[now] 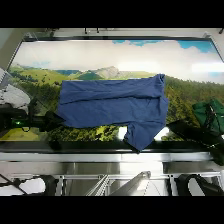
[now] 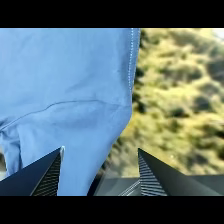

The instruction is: Fold the shirts.

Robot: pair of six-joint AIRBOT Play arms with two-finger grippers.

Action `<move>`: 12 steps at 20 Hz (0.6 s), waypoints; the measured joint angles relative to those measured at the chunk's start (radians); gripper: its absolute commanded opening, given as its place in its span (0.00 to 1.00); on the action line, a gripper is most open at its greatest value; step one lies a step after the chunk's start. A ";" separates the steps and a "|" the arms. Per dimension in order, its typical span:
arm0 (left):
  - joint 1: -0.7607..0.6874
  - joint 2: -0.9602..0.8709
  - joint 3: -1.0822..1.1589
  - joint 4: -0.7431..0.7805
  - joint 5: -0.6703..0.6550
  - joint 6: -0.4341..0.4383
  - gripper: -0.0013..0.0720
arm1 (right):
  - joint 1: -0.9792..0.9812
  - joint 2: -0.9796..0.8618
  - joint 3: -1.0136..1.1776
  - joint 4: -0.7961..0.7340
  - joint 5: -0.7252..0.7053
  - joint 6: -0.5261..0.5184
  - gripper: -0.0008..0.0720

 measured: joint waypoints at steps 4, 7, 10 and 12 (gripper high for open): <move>-0.032 -0.020 0.052 0.029 -0.016 0.004 0.06 | 0.000 -0.001 0.000 0.000 0.019 0.008 0.75; -0.040 -0.007 0.068 0.019 -0.002 0.005 0.06 | 0.000 -0.026 -0.004 0.000 0.024 0.021 0.74; -0.042 -0.002 0.075 0.016 0.003 0.006 0.06 | 0.000 -0.099 -0.008 0.013 0.012 0.026 0.73; -0.042 0.000 0.077 0.013 0.007 0.006 0.06 | 0.003 -0.171 -0.010 0.057 -0.002 0.006 0.70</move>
